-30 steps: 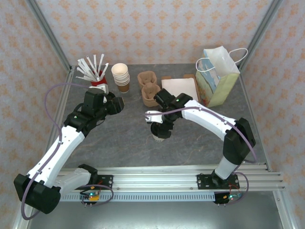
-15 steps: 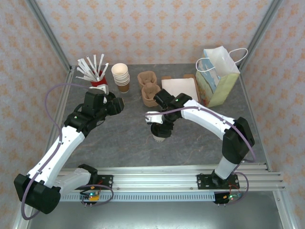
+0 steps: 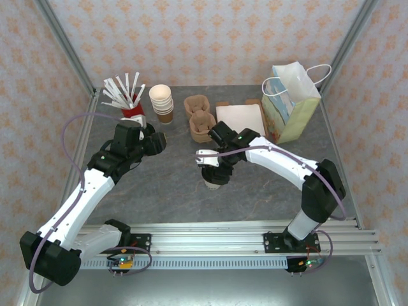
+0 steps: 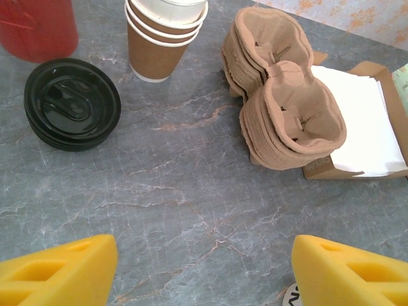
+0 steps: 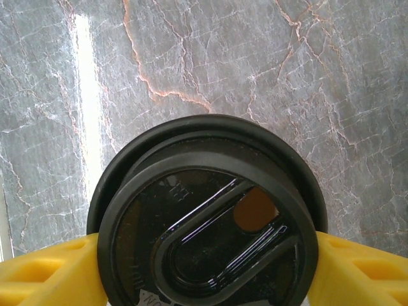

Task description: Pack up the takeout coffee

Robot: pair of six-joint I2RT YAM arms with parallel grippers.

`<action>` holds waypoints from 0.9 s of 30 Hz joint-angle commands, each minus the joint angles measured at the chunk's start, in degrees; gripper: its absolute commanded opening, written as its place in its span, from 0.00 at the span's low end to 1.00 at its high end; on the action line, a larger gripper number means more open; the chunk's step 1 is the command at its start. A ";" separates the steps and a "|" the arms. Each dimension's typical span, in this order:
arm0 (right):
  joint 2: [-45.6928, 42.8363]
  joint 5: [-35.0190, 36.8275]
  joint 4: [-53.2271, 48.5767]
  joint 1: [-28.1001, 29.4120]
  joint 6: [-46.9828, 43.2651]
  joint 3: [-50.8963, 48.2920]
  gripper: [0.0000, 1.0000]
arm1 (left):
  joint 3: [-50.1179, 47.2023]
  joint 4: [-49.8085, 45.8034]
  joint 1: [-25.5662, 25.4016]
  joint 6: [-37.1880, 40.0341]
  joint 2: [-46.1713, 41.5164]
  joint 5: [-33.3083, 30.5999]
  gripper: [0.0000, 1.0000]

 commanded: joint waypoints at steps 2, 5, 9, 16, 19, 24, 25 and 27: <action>4.95 4.23 -4.25 -0.31 1.71 -2.62 0.73 | -0.12 1.25 -0.31 0.45 -0.50 -0.40 0.73; 3.39 2.20 -3.78 -0.48 2.35 -0.59 0.74 | 0.41 0.90 -0.26 0.57 -0.59 -0.48 0.73; 2.80 1.37 -4.23 -0.61 3.25 1.97 0.76 | 0.88 0.43 -0.30 0.75 -0.79 -0.48 0.73; 2.10 0.80 -5.01 -0.68 4.56 4.77 0.81 | 1.40 0.01 -0.26 0.85 -0.96 -0.13 0.73; 1.83 1.13 -5.49 -0.66 4.66 5.87 0.82 | 1.58 -0.10 -0.29 0.83 -0.95 0.18 0.73; 1.76 1.08 -6.58 -0.66 5.00 7.63 0.83 | 1.56 -0.16 -0.30 0.72 -1.10 0.54 0.73; 1.82 1.08 -6.76 -0.66 5.02 7.82 0.84 | 1.51 -0.17 -0.25 0.71 -1.13 0.56 0.73; 1.77 0.97 -6.96 -0.66 5.72 8.46 0.84 | 1.40 -0.25 -0.30 0.82 -1.23 0.50 0.73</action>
